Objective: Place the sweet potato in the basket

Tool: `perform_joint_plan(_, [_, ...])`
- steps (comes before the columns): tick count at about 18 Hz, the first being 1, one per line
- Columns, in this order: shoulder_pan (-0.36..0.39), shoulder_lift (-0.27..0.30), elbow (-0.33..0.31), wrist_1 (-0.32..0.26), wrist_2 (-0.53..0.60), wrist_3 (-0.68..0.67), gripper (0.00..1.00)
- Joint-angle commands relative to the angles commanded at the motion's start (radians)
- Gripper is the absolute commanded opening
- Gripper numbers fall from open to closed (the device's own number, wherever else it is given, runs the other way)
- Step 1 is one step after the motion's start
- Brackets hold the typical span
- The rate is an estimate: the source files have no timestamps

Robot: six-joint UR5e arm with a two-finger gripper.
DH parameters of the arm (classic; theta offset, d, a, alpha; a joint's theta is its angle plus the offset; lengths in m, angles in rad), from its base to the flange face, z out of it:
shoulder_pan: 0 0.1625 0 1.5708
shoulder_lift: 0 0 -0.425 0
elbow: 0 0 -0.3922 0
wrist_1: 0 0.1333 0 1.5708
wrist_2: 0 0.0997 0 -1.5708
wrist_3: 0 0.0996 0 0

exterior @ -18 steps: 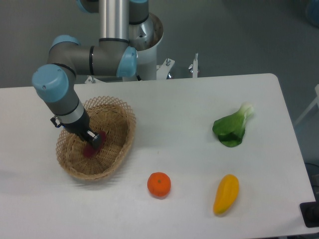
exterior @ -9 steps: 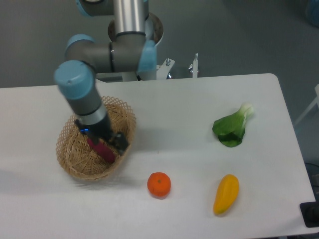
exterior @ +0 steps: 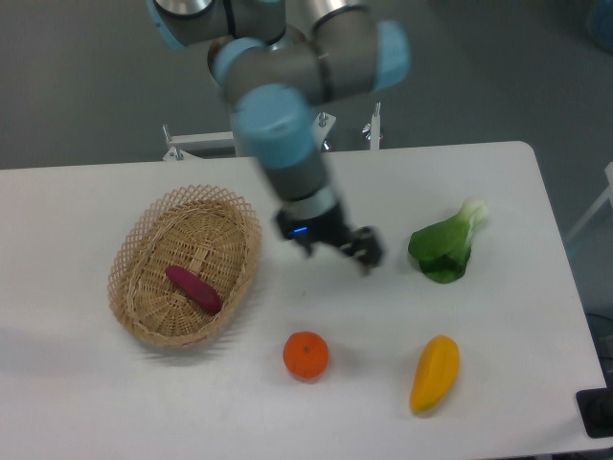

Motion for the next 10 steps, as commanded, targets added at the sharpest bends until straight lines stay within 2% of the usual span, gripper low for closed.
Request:
perform_joint_plan(5, [0.127,0.057,-0.037,-0.002,-0.043,0.151,1.0])
perform_joint_plan(7, [0.152,0.083,-0.04,-0.003,-0.09,0.163,1.0])
perform_joint_plan(10, [0.184,0.091,-0.038,-0.002,-0.136,0.163,1.0])
